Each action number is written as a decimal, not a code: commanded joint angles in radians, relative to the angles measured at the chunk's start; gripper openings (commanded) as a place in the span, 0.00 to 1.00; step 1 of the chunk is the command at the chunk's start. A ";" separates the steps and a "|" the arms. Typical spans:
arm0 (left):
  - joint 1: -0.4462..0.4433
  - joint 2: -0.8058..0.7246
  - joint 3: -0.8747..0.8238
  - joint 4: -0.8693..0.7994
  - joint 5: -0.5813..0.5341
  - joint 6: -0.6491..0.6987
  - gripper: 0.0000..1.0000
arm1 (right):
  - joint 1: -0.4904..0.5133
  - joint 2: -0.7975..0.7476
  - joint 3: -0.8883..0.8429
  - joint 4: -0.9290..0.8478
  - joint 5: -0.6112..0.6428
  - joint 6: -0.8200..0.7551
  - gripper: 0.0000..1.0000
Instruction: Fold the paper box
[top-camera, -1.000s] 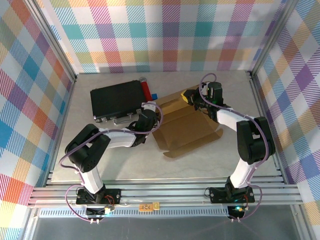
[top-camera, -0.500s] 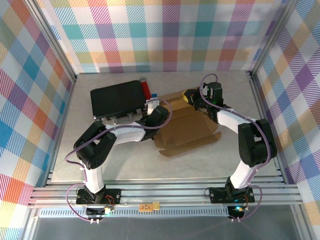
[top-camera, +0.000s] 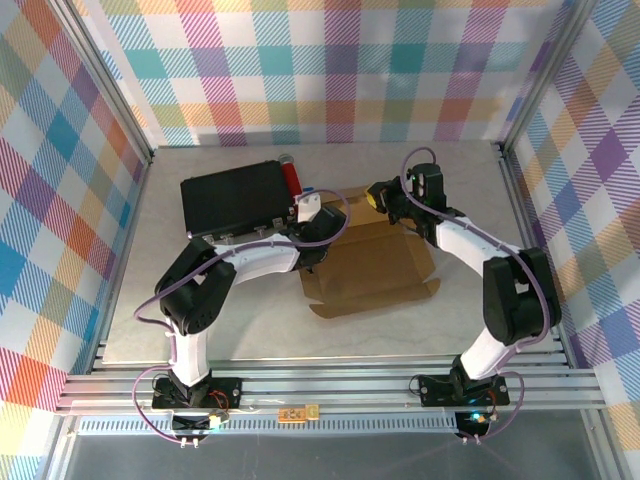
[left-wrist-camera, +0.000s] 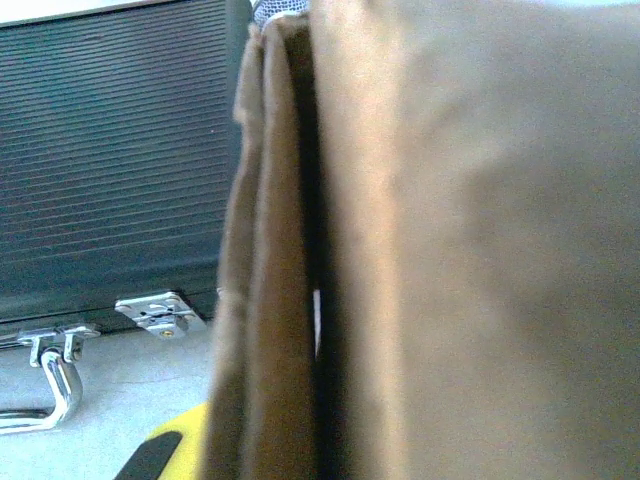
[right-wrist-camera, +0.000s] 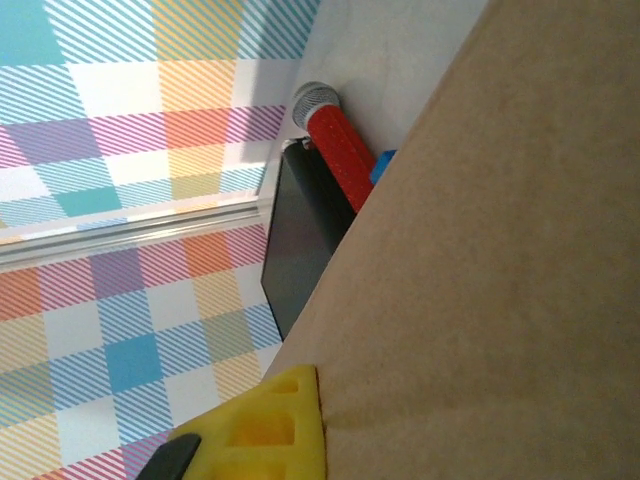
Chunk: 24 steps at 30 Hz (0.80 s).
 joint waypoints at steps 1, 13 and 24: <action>0.032 -0.057 -0.084 0.003 -0.043 0.164 0.00 | 0.000 -0.081 0.097 -0.247 -0.041 -0.074 0.18; 0.043 -0.254 -0.247 0.163 0.032 0.431 0.00 | -0.179 -0.273 0.260 -0.630 0.051 -0.225 0.61; 0.044 -0.309 -0.263 0.143 0.039 0.433 0.00 | -0.221 -0.067 0.378 -0.768 0.034 -0.442 0.53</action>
